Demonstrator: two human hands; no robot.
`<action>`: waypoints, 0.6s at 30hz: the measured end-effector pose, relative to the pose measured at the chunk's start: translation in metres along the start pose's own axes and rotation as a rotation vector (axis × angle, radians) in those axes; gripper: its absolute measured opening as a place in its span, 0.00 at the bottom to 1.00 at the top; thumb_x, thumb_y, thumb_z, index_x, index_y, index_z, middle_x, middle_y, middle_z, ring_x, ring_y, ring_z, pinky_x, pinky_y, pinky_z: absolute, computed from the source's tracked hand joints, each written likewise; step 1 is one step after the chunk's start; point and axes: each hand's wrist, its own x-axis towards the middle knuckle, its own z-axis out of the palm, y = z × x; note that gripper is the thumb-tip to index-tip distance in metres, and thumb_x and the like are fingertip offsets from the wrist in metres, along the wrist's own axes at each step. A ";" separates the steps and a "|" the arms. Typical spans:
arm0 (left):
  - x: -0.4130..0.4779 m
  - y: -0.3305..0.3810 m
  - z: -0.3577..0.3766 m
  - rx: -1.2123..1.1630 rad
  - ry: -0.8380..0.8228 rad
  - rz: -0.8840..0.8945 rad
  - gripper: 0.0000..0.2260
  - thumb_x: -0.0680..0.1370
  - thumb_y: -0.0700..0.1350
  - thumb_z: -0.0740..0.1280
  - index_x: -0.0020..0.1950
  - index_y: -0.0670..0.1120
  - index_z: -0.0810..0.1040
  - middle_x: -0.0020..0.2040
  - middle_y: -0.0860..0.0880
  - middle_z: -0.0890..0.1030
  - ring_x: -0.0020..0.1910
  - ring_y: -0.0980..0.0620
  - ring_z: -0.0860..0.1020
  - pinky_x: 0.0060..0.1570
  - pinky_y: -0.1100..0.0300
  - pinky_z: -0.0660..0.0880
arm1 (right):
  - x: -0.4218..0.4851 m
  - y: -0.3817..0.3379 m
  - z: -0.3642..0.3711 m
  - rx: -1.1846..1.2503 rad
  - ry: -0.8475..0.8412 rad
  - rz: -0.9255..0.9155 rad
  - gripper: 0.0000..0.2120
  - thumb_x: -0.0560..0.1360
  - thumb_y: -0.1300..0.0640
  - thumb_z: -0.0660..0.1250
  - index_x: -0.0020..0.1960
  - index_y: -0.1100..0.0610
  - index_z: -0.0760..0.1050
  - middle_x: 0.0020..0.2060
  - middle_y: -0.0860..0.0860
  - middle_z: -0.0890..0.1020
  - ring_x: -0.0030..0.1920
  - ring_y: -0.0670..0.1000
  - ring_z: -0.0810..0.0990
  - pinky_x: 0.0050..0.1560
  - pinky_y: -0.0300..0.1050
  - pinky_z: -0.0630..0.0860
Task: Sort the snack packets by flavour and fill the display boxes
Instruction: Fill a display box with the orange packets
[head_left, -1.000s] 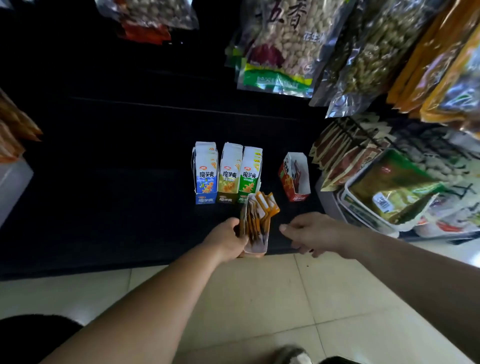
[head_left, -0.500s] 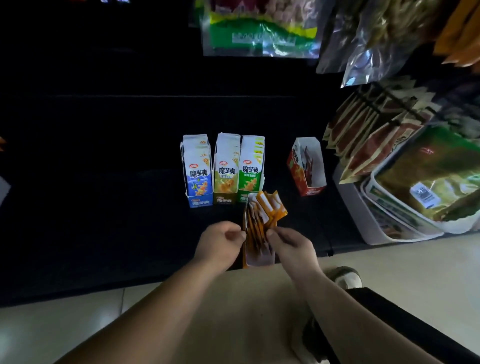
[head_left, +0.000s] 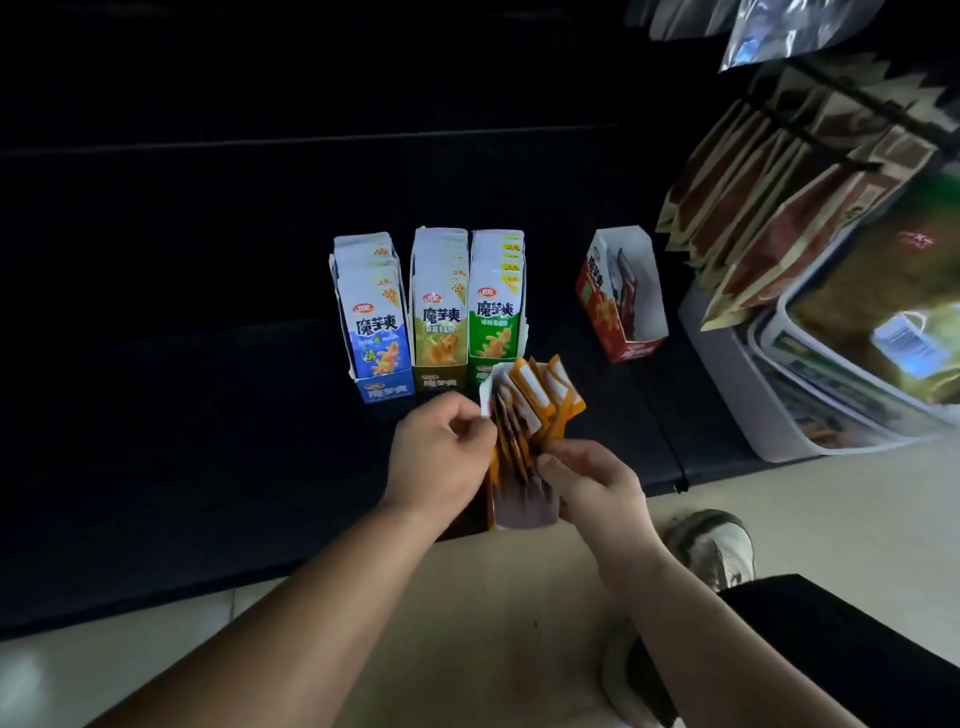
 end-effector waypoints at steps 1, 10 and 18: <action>-0.001 0.004 -0.007 -0.025 -0.004 -0.005 0.07 0.79 0.42 0.70 0.41 0.50 0.80 0.35 0.55 0.81 0.34 0.60 0.77 0.36 0.65 0.73 | 0.000 0.000 0.000 -0.010 0.008 0.003 0.05 0.79 0.61 0.72 0.52 0.54 0.84 0.37 0.43 0.86 0.39 0.38 0.84 0.39 0.32 0.79; -0.019 0.016 -0.054 -0.205 -0.031 -0.041 0.04 0.84 0.44 0.65 0.50 0.48 0.76 0.41 0.55 0.80 0.37 0.63 0.79 0.37 0.65 0.76 | -0.017 -0.021 -0.003 -0.235 -0.019 -0.148 0.09 0.76 0.57 0.77 0.56 0.51 0.84 0.47 0.46 0.86 0.49 0.44 0.85 0.45 0.35 0.79; -0.029 0.025 -0.051 -0.257 -0.070 -0.164 0.02 0.84 0.41 0.67 0.51 0.45 0.77 0.48 0.50 0.84 0.39 0.61 0.84 0.40 0.54 0.86 | -0.029 -0.018 0.003 -0.689 -0.251 -0.053 0.15 0.69 0.50 0.82 0.49 0.43 0.77 0.45 0.41 0.83 0.44 0.41 0.82 0.40 0.36 0.79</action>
